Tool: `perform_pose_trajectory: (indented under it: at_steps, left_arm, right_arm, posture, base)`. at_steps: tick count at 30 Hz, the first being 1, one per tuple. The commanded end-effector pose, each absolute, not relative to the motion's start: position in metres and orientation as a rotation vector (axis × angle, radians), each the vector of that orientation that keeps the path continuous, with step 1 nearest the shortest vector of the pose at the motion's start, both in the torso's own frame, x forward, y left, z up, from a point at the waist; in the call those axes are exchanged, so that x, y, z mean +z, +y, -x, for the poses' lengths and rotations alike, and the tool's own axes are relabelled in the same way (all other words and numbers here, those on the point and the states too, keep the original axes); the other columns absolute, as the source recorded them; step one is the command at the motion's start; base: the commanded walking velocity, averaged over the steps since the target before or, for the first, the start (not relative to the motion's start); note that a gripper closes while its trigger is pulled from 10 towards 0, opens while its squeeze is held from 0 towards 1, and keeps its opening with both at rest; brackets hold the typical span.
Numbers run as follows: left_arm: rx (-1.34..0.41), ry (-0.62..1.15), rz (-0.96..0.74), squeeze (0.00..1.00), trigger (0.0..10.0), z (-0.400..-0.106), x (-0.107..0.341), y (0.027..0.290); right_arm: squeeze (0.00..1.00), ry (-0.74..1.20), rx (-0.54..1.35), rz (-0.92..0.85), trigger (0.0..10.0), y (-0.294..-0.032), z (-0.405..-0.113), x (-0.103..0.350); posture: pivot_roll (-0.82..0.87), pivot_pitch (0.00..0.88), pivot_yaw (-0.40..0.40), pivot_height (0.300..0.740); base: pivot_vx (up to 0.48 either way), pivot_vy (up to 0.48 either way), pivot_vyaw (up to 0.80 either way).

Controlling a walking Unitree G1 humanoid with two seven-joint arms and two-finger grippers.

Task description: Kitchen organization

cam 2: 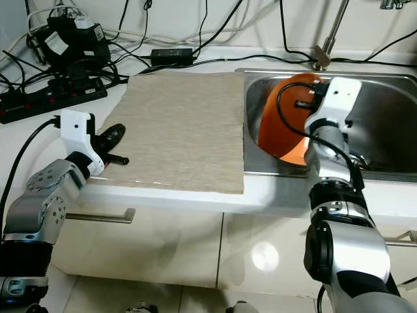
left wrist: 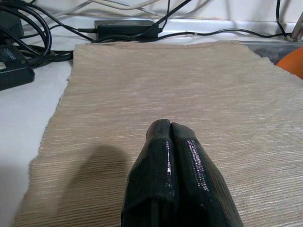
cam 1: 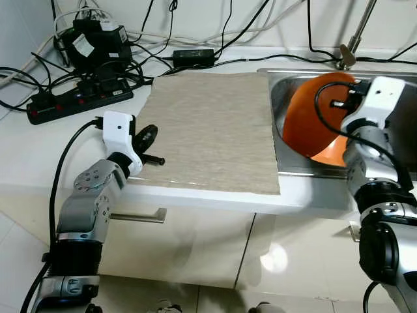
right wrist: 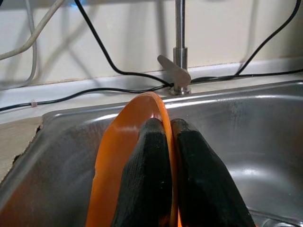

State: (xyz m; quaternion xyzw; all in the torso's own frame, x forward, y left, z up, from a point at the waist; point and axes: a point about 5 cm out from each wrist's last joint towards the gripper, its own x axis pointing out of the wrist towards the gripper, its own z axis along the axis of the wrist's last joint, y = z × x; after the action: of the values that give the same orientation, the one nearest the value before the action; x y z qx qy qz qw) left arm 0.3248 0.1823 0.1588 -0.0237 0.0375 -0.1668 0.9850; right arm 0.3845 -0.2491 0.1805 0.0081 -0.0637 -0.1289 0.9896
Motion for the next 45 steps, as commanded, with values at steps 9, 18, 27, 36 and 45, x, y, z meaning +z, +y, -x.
perform_pose_trajectory:
  at_steps: [9, 18, 27, 36, 45]
  left_arm:
    - [-0.345, 0.108, 0.014, 0.0, 10.0, -0.315, 0.161, 0.189]
    - [-0.338, 0.134, -0.009, 0.0, 10.0, -0.305, 0.16, 0.196]
    - [-0.327, 0.152, -0.018, 0.0, 10.0, -0.296, 0.161, 0.201]
    - [-0.324, 0.175, -0.029, 0.0, 10.0, -0.287, 0.163, 0.205]
    - [-0.324, 0.193, -0.04, 0.0, 10.0, -0.281, 0.165, 0.208]
  right_arm:
    - [0.0, -0.097, -0.223, -0.031, 0.0, -0.23, -0.39, 0.173]
    - [0.0, 0.019, -0.166, -0.018, 0.0, -0.204, -0.388, 0.145]
    - [0.7, 0.093, -0.173, 0.006, 0.0, -0.199, -0.383, 0.127]
    - [1.0, 0.191, -0.186, 0.006, 0.0, -0.195, -0.372, 0.101]
    - [1.0, 0.295, -0.183, 0.024, 0.0, -0.191, -0.358, 0.074]
  posture:
    - [0.04, 0.067, 0.109, 0.715]
    - [0.08, 0.1, 0.116, 0.715]
    - [0.11, 0.12, 0.114, 0.715]
    - [0.15, 0.151, 0.127, 0.715]
    - [0.17, 0.163, 0.136, 0.715]
  base:
    - [0.0, 0.0, 0.0]
    - [0.0, 0.0, 0.0]
    - [0.0, 0.0, 0.0]
    - [0.0, 0.0, 0.0]
    - [0.0, 0.0, 0.0]
